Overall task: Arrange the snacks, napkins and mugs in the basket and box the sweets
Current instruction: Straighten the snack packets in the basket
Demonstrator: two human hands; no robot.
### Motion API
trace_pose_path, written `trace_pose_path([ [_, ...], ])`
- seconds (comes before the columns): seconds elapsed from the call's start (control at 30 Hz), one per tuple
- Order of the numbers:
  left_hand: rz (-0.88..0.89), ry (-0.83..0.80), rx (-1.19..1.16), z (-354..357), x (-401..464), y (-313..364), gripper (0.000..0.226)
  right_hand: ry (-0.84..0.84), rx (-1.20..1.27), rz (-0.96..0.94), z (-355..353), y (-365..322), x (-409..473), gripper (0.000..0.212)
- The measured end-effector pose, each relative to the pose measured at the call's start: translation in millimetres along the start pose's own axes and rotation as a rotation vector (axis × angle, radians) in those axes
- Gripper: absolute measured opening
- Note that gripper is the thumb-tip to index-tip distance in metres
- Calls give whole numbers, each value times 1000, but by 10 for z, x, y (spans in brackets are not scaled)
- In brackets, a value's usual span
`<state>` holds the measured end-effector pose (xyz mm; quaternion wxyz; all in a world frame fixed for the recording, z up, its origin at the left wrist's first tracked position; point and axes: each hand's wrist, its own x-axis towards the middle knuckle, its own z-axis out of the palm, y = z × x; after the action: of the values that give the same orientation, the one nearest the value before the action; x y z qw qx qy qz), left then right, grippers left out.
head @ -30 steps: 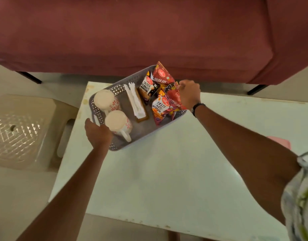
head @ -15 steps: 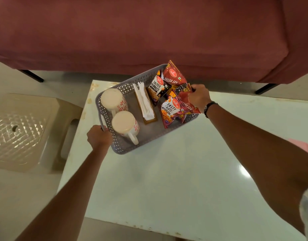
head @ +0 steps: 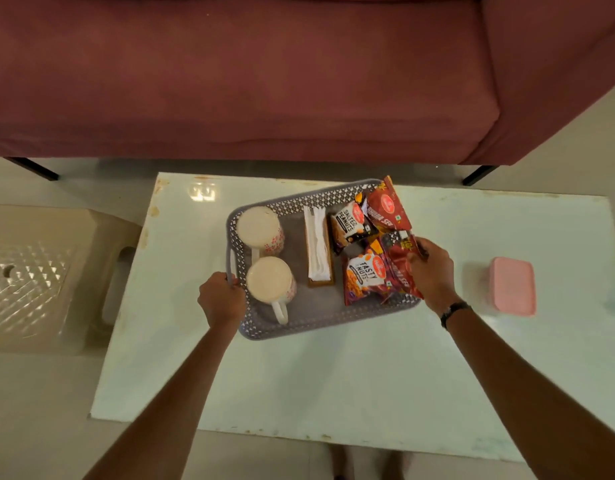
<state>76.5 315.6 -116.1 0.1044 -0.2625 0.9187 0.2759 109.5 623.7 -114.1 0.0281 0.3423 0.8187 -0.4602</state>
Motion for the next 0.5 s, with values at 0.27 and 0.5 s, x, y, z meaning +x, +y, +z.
trace_pose_path([
  [0.27, 94, -41, 32, 287, -379, 188, 22, 100, 121, 147, -412, 603, -391, 35],
  [0.5, 143, -65, 65, 434, -509, 225, 19, 135, 163, 213, -516, 894, -538, 36],
])
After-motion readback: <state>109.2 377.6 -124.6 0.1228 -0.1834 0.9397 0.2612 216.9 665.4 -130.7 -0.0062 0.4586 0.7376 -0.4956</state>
